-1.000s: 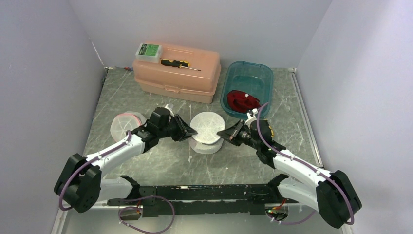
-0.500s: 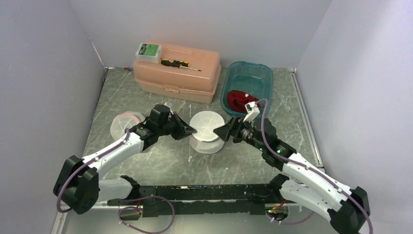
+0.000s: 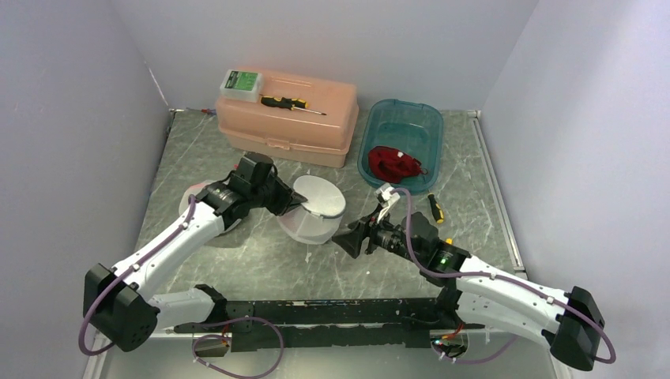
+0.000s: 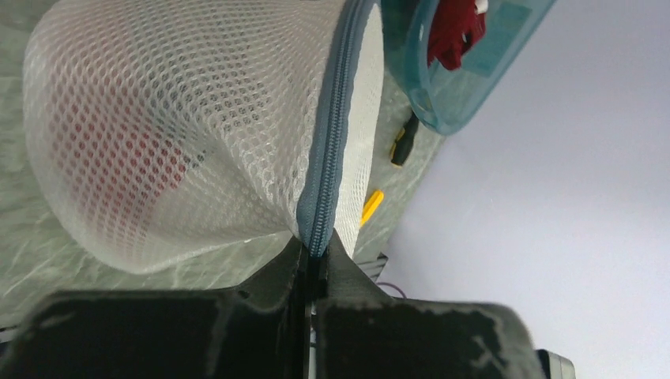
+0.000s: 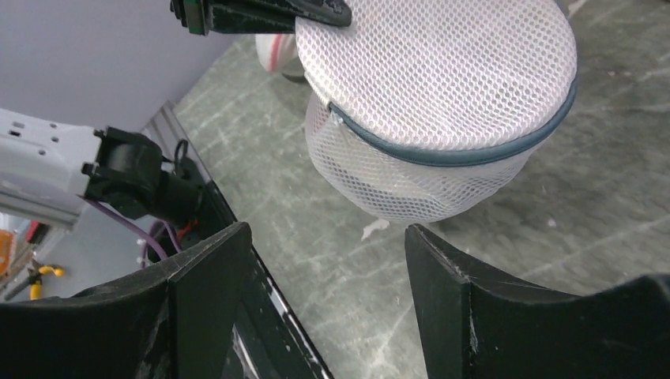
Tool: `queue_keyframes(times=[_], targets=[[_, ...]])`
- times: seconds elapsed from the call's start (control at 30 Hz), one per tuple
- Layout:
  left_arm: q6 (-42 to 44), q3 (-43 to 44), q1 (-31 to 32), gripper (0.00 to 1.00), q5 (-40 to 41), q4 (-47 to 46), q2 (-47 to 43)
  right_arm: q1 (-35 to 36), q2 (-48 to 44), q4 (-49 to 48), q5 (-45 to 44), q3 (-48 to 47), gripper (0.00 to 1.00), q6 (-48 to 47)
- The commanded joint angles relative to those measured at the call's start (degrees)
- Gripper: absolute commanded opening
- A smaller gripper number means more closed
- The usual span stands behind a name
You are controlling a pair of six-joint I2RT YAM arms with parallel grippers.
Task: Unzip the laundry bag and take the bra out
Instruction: Unzip the laundry bag at the center of the board.
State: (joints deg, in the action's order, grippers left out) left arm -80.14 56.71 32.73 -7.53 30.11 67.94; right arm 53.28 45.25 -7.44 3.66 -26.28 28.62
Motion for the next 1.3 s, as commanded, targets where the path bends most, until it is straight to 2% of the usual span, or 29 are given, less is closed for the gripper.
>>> queue_keyframes(times=[0.0, 0.13, 0.37, 0.87, 1.27], targets=[[-1.8, 5.4, 0.7, 0.03, 7.4, 6.2, -2.7, 0.9, 1.1, -16.8, -1.2, 3.4, 0.74, 2.9], [-1.6, 7.0, 1.0, 0.03, 7.4, 6.8, -2.4, 0.9, 4.6, -24.0, -2.3, 3.3, 0.68, 5.4], [-2.4, 6.0, 1.2, 0.03, 7.4, 6.1, -2.5, 0.9, 13.4, -25.5, 1.1, -1.6, 0.64, 7.1], [-2.8, 5.2, 1.2, 0.03, 7.4, 6.2, -3.8, 0.1, 20.5, -28.2, 1.8, -4.5, 0.47, 13.4], [-3.4, 4.4, 1.2, 0.03, 7.4, 5.5, -3.7, -0.8, 22.4, -30.6, 0.9, -4.3, 0.42, 15.5]])
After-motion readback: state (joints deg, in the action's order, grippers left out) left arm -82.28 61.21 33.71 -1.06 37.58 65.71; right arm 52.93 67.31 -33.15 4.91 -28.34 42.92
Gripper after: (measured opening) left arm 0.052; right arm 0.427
